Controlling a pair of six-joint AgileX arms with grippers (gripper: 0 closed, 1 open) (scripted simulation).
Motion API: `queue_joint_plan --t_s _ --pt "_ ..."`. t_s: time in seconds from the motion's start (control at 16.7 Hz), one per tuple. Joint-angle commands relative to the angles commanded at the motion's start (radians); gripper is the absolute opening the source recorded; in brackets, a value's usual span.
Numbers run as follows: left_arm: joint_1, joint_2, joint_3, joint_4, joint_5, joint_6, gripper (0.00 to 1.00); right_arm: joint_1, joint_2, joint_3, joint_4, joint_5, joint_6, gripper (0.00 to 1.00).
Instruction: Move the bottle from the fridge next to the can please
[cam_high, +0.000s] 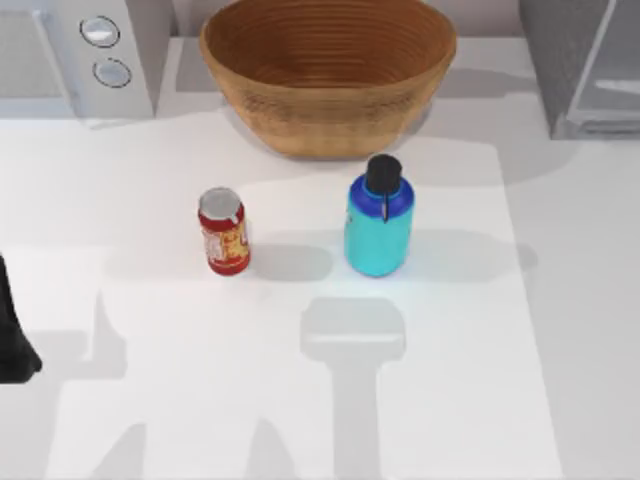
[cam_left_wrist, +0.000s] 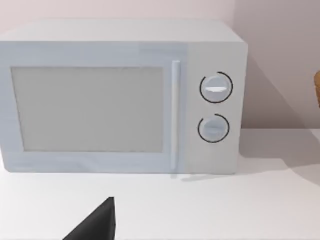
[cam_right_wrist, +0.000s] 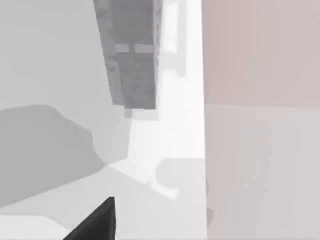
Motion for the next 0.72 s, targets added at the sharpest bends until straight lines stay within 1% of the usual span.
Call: queue_joint_plan --t_s 0.18,0.36,0.54,0.72 --pt "0.000 0.000 0.000 0.000 0.000 0.000 1.00 0.021 0.002 -0.001 0.030 0.003 0.033 1.00" --pt "0.000 0.000 0.000 0.000 0.000 0.000 1.00 0.102 0.006 -0.003 0.144 0.018 0.158 1.00" --pt "0.000 0.000 0.000 0.000 0.000 0.000 1.00 0.232 0.011 -0.007 0.323 0.048 0.376 1.00" --pt "0.000 0.000 0.000 0.000 0.000 0.000 1.00 0.392 0.015 -0.013 0.541 0.085 0.662 1.00"
